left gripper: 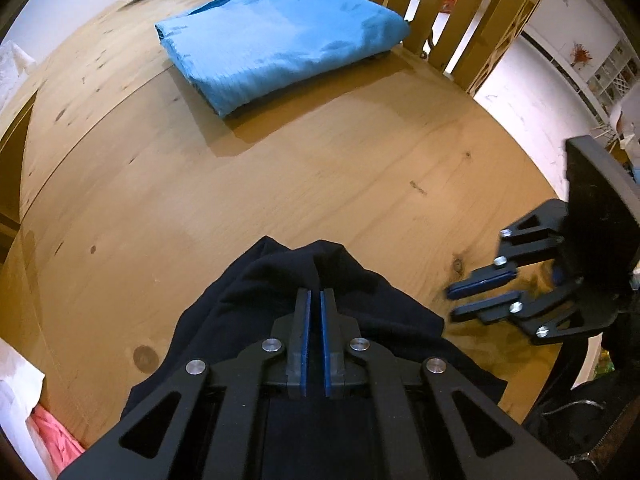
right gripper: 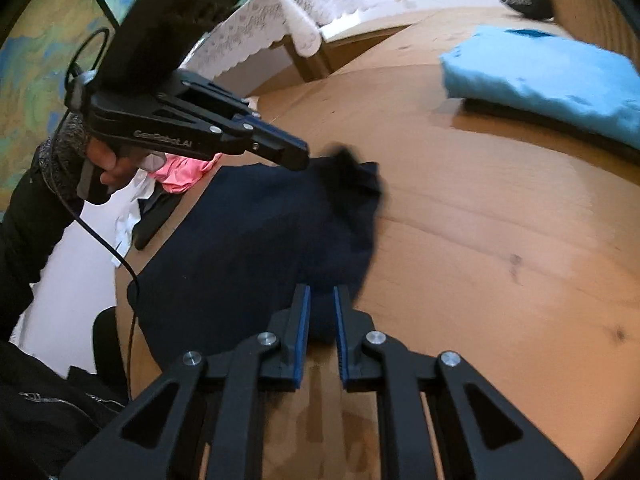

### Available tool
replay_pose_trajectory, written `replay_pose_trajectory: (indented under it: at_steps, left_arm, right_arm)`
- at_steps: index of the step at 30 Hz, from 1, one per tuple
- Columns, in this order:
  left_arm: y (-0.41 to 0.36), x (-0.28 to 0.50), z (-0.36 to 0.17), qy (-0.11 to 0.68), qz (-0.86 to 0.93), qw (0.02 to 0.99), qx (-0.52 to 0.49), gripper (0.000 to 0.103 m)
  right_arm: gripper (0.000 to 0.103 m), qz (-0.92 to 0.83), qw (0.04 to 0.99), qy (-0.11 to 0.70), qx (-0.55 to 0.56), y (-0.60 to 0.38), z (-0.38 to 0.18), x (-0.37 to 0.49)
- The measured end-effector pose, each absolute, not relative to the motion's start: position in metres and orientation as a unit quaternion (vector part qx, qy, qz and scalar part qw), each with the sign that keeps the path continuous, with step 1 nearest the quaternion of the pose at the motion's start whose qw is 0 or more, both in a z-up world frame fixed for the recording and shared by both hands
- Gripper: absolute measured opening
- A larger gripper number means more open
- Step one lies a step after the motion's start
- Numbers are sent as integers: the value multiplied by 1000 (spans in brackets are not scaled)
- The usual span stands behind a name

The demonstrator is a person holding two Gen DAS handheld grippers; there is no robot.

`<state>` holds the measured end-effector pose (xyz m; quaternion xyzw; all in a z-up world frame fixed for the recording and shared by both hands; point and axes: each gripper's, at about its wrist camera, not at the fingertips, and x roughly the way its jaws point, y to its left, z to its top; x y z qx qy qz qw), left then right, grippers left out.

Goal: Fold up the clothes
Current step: 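Lift the held sweatshirt edge with both grippers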

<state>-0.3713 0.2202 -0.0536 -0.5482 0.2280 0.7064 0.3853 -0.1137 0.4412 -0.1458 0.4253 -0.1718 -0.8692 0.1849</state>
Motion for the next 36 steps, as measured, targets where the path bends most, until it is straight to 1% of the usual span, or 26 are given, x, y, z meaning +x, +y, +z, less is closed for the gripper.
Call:
replay_pose_trajectory:
  at_steps: [1,4,6,9,12,13,15,16,18,19,20,22,23,25,27,29,30,32,33,34,36]
  left_arm:
    - [218,-372,-53,228,706,385,-548,4]
    - [213,-375,-52,223,704,384,-554,4]
    - [211,-375,-52,214,697,391,-561,5]
    - [221,-369,-58,216,689,399,-565,5]
    - [233,-363,-66,214,677,400,-580,13]
    - [238,-361,-69,216,674,400,-583,18]
    - [246,-357,-73,220,668,400,-587,19]
    - [249,-354,-74,223,665,402,-588,19]
    - [255,-348,-75,228,660,403,-591,21]
    - [257,-345,-75,229,659,402,-593,26]
    - [260,-342,-74,231,657,401,-595,32]
    - [264,-337,-74,239,656,396,-597,37]
    - [267,-335,-74,242,655,393,-599,41]
    - [271,-332,-77,252,650,388,-603,44]
    - [273,-329,-82,274,645,380,-603,44]
    - [272,-329,-86,276,642,377,-608,38]
    - [270,-329,-87,272,641,379,-610,34]
    - [265,-330,-88,266,644,383,-607,16]
    - [261,-330,-88,261,645,384,-607,12]
    - [257,-330,-88,256,645,387,-607,9]
    - [249,-331,-86,246,647,393,-605,9]
  right_arm:
    - [13,-862,194,-184,431,441,-147,-119]
    - [21,-853,200,-200,438,441,-151,-130]
    - [21,-852,187,-188,451,438,-155,-133]
    - [22,-848,184,-194,458,437,-160,-132]
    - [24,-844,187,-195,464,431,-165,-129]
    - [24,-844,187,-193,465,428,-166,-127]
    - [24,-847,188,-191,460,424,-164,-125]
    - [23,-848,189,-189,457,423,-163,-124]
    - [15,-851,190,-187,452,420,-161,-122]
    - [9,-853,191,-186,449,418,-160,-121]
    - [9,-855,192,-185,446,416,-159,-120]
    - [7,-858,193,-182,440,413,-156,-118]
    - [7,-859,194,-181,437,412,-155,-117]
    - [7,-863,195,-177,432,407,-153,-116]
    - [7,-865,200,-173,426,402,-149,-115]
    - [7,-865,205,-174,423,397,-147,-114]
    - [7,-865,208,-175,422,394,-146,-113]
    - [8,-864,214,-175,422,391,-147,-111]
    - [9,-862,216,-177,423,390,-147,-110]
    - [11,-860,221,-183,423,393,-146,-107]
    - [23,-857,223,-195,421,401,-146,-99]
